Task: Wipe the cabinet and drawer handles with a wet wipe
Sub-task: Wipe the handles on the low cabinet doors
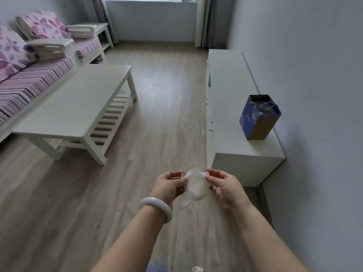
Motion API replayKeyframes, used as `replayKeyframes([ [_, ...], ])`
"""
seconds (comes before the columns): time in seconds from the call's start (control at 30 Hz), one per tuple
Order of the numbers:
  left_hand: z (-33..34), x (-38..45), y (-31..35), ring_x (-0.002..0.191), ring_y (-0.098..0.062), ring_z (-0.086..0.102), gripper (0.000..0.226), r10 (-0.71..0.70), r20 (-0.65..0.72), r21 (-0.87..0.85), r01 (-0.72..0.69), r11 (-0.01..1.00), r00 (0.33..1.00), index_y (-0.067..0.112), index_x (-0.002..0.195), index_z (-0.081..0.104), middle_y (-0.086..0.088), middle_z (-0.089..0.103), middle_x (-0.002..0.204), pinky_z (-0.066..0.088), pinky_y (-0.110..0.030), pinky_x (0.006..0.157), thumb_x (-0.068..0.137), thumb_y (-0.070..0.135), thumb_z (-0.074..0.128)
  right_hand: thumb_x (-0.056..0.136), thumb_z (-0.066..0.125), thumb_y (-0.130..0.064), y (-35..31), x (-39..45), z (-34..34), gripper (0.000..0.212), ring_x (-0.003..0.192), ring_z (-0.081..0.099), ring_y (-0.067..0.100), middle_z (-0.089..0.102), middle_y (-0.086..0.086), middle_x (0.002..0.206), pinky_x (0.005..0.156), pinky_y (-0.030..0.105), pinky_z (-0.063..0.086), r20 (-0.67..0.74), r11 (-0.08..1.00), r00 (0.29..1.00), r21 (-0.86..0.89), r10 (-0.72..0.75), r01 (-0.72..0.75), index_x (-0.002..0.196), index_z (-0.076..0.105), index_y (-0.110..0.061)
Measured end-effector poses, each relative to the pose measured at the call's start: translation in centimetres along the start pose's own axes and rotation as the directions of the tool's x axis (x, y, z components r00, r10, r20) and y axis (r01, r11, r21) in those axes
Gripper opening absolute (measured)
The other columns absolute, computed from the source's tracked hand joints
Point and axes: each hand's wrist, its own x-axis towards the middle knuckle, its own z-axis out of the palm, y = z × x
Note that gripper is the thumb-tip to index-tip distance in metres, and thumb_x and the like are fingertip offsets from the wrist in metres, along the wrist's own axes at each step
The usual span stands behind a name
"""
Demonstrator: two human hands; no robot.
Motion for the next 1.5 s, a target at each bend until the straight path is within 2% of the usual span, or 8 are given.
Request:
replayKeyframes([
  [0.17, 1.9, 9.7, 4.5, 0.088, -0.028, 0.065, 0.017, 0.059, -0.037, 0.028, -0.058, 0.998, 0.998, 0.002, 0.097, 0.061, -0.014, 0.065, 0.093, 0.057, -0.033, 0.073, 0.084, -0.008, 0.063, 0.086, 0.062, 0.005, -1.8, 8.9, 2.6, 0.014, 0.075, 0.071, 0.016, 0.070, 0.016, 0.092, 0.063, 0.021, 0.055, -0.023, 0.997, 0.997, 0.001, 0.076, -0.076, 0.100, 0.063, 0.007],
  [0.27, 2.5, 17.1, 8.2, 0.088, -0.029, 0.065, 0.017, 0.081, 0.015, 0.086, -0.082, 0.993, 0.997, 0.002, 0.101, 0.059, -0.018, 0.063, 0.095, 0.058, -0.031, 0.064, 0.087, -0.006, 0.060, 0.087, 0.062, 0.002, -3.7, 15.6, 4.8, 0.008, 0.068, 0.069, 0.014, 0.069, 0.015, 0.085, 0.057, 0.021, 0.053, -0.090, 0.996, 0.993, -0.031, 0.076, -0.079, 0.094, 0.064, 0.006],
  [0.37, 2.8, 24.5, 12.6, 0.081, -0.025, 0.063, 0.015, 0.081, 0.080, 0.166, -0.094, 0.982, 0.993, 0.004, 0.101, 0.058, -0.014, 0.060, 0.092, 0.056, -0.026, 0.056, 0.089, -0.005, 0.058, 0.088, 0.063, -0.002, -5.8, 21.9, 7.6, 0.003, 0.068, 0.065, 0.014, 0.068, 0.009, 0.077, 0.063, 0.025, 0.052, -0.177, 0.996, 0.984, -0.077, 0.032, -0.046, 0.085, 0.064, -0.002],
  [0.53, 3.9, 33.8, 18.7, 0.085, -0.027, 0.065, 0.013, 0.082, 0.214, 0.363, -0.158, 0.918, 0.973, 0.012, 0.095, 0.062, -0.011, 0.063, 0.091, 0.058, -0.036, 0.069, 0.089, 0.001, 0.061, 0.086, 0.066, -0.006, -8.8, 29.0, 10.7, 0.007, 0.080, 0.064, 0.019, 0.070, 0.011, 0.086, 0.083, 0.032, 0.051, -0.291, 0.996, 0.955, -0.086, -0.052, 0.028, 0.090, 0.065, 0.000],
  [0.9, 12.6, 51.8, 24.9, 0.074, -0.022, 0.064, 0.035, -0.019, 0.345, 0.550, -0.186, 0.814, 0.939, 0.015, 0.079, 0.074, -0.012, 0.072, 0.086, 0.055, -0.033, 0.071, 0.090, -0.008, 0.050, 0.088, 0.062, 0.001, -13.7, 45.5, 8.9, 0.008, 0.073, 0.061, 0.020, 0.068, 0.011, 0.082, 0.063, 0.030, 0.047, -0.476, 0.999, 0.879, -0.030, -0.039, 0.028, 0.089, 0.060, -0.006],
  [1.07, 15.2, 59.7, 24.9, 0.093, -0.029, 0.067, 0.017, -0.052, 0.314, 0.544, -0.135, 0.828, 0.948, 0.019, 0.095, 0.068, -0.015, 0.069, 0.104, 0.058, -0.043, 0.082, 0.088, 0.004, 0.062, 0.090, 0.059, 0.002, -15.0, 55.9, 7.2, 0.009, 0.071, 0.061, 0.020, 0.065, 0.012, 0.080, 0.066, 0.034, 0.052, -0.480, 0.999, 0.877, 0.008, 0.039, -0.040, 0.086, 0.056, -0.005],
  [1.2, 16.4, 66.0, 22.2, 0.105, -0.024, 0.061, 0.032, -0.092, 0.366, 0.599, -0.159, 0.785, 0.926, 0.036, 0.103, 0.063, 0.003, 0.055, 0.118, 0.054, -0.044, 0.090, 0.081, 0.014, 0.068, 0.090, 0.055, 0.007, -14.6, 61.9, 6.0, 0.013, 0.063, 0.063, 0.015, 0.065, 0.011, 0.075, 0.056, 0.025, 0.053, -0.491, 0.993, 0.864, 0.022, 0.113, -0.117, 0.084, 0.053, -0.005],
  [1.5, 18.8, 78.4, 13.3, 0.116, -0.022, 0.053, 0.057, -0.199, 0.435, 0.664, -0.163, 0.730, 0.878, 0.030, 0.120, 0.061, 0.016, 0.052, 0.126, 0.048, -0.042, 0.099, 0.080, -0.010, 0.061, 0.091, 0.052, 0.008, -9.0, 71.4, -0.2, 0.020, 0.073, 0.064, 0.014, 0.069, 0.007, 0.087, 0.057, 0.019, 0.050, -0.666, 0.978, 0.730, -0.009, 0.151, -0.210, 0.103, 0.058, -0.007],
])
